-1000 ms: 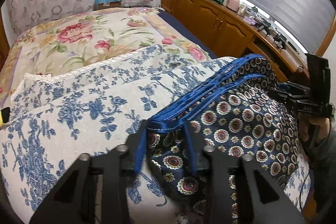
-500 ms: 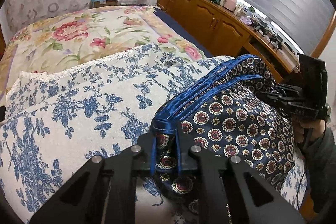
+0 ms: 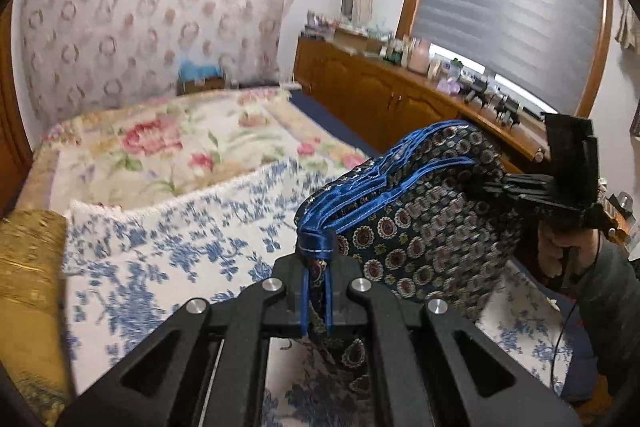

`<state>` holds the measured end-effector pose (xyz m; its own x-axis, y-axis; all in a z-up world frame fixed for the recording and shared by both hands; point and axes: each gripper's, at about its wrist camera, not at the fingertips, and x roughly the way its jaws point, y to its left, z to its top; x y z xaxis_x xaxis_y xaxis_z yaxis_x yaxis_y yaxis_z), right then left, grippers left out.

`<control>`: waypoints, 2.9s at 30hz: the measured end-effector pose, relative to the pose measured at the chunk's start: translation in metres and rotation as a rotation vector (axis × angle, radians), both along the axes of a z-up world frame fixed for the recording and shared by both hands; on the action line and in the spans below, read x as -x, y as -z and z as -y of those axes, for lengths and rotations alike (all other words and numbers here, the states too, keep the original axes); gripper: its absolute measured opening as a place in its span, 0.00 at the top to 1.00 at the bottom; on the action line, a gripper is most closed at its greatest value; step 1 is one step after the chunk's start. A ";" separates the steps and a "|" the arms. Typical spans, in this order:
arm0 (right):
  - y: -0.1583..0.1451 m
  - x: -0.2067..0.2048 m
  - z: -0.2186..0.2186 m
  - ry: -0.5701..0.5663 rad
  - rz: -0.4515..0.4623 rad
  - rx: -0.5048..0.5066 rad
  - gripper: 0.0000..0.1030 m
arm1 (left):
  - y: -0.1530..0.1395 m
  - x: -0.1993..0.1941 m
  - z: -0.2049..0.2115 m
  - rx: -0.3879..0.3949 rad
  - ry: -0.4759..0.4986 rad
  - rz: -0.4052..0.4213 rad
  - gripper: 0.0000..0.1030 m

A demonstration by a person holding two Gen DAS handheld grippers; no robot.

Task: Fold small clothes
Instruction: 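Carry the folded robe with the left gripper toward the yellow plush toy, then lower the folded robe beside the yellow plush toy and open the left gripper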

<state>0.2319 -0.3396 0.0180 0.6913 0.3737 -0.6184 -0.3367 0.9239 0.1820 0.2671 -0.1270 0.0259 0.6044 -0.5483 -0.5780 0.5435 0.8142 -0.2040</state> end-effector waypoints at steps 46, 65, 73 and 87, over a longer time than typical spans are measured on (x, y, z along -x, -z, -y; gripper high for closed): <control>-0.026 -0.105 -0.411 -0.805 0.117 0.289 0.95 | 0.067 0.138 -0.336 0.079 -0.721 -0.017 0.98; 0.003 -0.136 -0.350 -0.470 -0.048 0.140 0.40 | 0.089 0.125 -0.344 0.056 -0.778 -0.067 0.98; 0.037 -0.123 -0.339 -0.460 -0.134 0.078 0.40 | 0.093 0.130 -0.341 0.017 -0.783 -0.074 0.98; 0.041 -0.113 -0.352 -0.427 -0.118 0.055 0.40 | 0.072 0.149 -0.332 -0.016 -0.741 0.012 0.86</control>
<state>0.3449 0.0123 -0.0226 0.4054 0.5749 -0.7107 -0.6699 0.7159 0.1969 0.1185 0.2045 -0.0463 0.8192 0.0148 -0.5733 -0.1478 0.9713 -0.1862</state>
